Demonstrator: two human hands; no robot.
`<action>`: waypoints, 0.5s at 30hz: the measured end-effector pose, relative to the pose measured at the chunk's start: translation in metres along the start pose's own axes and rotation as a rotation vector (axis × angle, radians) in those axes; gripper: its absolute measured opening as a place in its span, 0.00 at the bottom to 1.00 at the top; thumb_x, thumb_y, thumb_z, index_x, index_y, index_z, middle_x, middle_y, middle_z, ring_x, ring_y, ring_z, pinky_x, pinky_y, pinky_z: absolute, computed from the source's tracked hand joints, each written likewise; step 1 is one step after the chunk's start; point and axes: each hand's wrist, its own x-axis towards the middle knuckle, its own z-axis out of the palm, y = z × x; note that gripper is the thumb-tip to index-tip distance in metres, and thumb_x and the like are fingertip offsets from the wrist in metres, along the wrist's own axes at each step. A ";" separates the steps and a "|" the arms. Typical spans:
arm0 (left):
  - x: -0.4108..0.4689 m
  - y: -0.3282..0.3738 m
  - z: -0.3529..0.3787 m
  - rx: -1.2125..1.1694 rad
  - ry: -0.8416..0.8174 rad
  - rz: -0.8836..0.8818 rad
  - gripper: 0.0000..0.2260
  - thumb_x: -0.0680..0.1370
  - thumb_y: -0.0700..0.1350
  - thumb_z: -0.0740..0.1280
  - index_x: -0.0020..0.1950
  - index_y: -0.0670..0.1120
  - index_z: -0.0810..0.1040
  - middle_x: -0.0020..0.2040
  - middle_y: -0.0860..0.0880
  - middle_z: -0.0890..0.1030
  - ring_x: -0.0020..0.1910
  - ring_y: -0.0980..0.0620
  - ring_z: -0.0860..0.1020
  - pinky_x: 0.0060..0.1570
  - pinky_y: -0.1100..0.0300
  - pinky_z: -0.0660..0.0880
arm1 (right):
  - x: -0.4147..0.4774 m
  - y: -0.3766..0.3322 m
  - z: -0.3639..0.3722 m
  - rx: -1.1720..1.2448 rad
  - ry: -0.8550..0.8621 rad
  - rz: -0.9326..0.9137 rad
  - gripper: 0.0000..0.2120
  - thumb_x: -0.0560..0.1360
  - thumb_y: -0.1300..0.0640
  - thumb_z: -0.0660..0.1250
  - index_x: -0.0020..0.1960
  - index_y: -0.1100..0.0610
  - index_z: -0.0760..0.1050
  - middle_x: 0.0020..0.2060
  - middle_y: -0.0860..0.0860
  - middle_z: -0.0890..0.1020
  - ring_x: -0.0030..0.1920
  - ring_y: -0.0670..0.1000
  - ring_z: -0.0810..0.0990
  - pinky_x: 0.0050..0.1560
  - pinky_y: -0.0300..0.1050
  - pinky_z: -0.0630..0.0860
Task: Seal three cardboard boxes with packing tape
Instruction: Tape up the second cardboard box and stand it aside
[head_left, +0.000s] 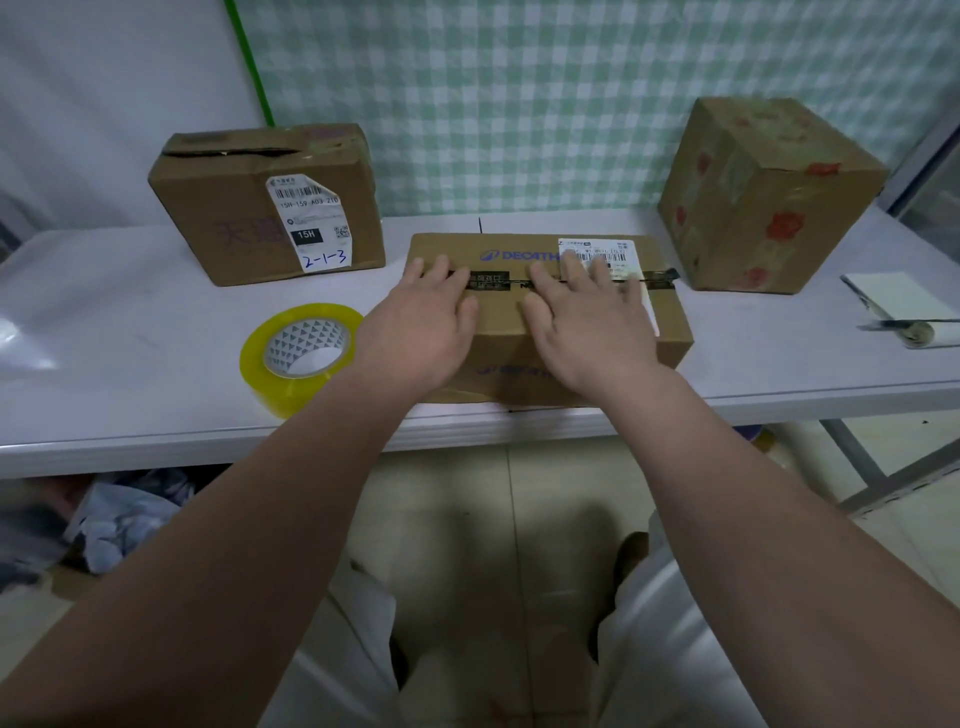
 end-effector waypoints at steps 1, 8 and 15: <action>0.001 0.000 0.000 0.006 0.000 0.002 0.19 0.83 0.48 0.50 0.70 0.42 0.67 0.67 0.44 0.69 0.68 0.43 0.63 0.65 0.49 0.65 | 0.001 -0.001 0.000 0.009 -0.017 -0.022 0.25 0.82 0.43 0.42 0.78 0.46 0.51 0.79 0.52 0.51 0.78 0.56 0.47 0.75 0.60 0.42; 0.005 0.000 0.001 0.009 -0.016 -0.023 0.20 0.83 0.50 0.48 0.68 0.45 0.69 0.64 0.48 0.71 0.69 0.47 0.63 0.61 0.46 0.70 | 0.003 0.023 0.003 -0.025 0.015 0.058 0.29 0.80 0.40 0.41 0.76 0.50 0.58 0.76 0.50 0.60 0.76 0.53 0.55 0.74 0.62 0.49; 0.004 0.000 0.000 -0.006 0.003 -0.021 0.19 0.82 0.51 0.48 0.67 0.45 0.69 0.65 0.47 0.71 0.67 0.46 0.64 0.60 0.44 0.69 | 0.003 0.037 0.004 -0.020 0.059 0.237 0.34 0.78 0.39 0.45 0.77 0.59 0.54 0.78 0.53 0.56 0.77 0.51 0.52 0.74 0.61 0.45</action>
